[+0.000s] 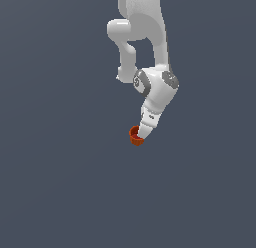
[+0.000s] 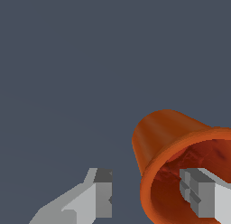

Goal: Pick up the object and move it to a goal position.

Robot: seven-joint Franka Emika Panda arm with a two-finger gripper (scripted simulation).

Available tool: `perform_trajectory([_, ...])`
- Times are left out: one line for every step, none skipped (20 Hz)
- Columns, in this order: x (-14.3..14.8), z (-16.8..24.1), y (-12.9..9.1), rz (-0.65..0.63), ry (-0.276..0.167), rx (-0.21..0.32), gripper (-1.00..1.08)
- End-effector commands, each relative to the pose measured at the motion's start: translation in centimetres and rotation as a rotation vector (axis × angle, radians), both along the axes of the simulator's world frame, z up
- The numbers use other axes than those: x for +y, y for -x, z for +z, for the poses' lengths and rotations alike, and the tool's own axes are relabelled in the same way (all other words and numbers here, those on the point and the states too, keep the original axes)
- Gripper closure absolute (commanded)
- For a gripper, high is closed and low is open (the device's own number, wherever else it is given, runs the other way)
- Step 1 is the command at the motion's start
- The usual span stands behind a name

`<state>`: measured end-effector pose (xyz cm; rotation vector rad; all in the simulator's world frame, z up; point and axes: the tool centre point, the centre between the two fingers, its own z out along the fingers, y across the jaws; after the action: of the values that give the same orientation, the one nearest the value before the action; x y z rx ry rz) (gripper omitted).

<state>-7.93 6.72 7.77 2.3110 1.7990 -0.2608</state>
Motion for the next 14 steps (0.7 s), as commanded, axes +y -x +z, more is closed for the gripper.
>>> perform_trajectory([-0.18,-0.73,0.06,0.002,0.0,0.0,-0.2])
perform_trajectory([-0.23,-0.84,0.07,0.002,0.0,0.0,-0.2])
perform_trajectory([-0.25,-0.88,0.08,0.002,0.0,0.0,-0.2])
perform_trajectory([-0.25,-0.88,0.08,0.002,0.0,0.0,1.08])
perform_trajectory([-0.25,-0.88,0.08,0.002,0.0,0.0,1.08])
perform_trajectory([-0.25,-0.88,0.08,0.002,0.0,0.0,1.08])
perform_trajectory([-0.25,-0.88,0.08,0.002,0.0,0.0,1.08])
perform_trajectory([-0.25,-0.88,0.08,0.002,0.0,0.0,1.08])
perform_trajectory([-0.25,-0.88,0.08,0.002,0.0,0.0,1.08])
perform_trajectory([-0.25,-0.88,0.08,0.002,0.0,0.0,1.08])
perform_trajectory([-0.25,-0.88,0.08,0.002,0.0,0.0,1.08])
perform_trajectory([-0.25,-0.88,0.08,0.002,0.0,0.0,1.08])
perform_trajectory([-0.25,-0.88,0.08,0.002,0.0,0.0,1.08])
perform_trajectory([-0.24,-0.84,0.06,0.002,0.0,0.0,1.08])
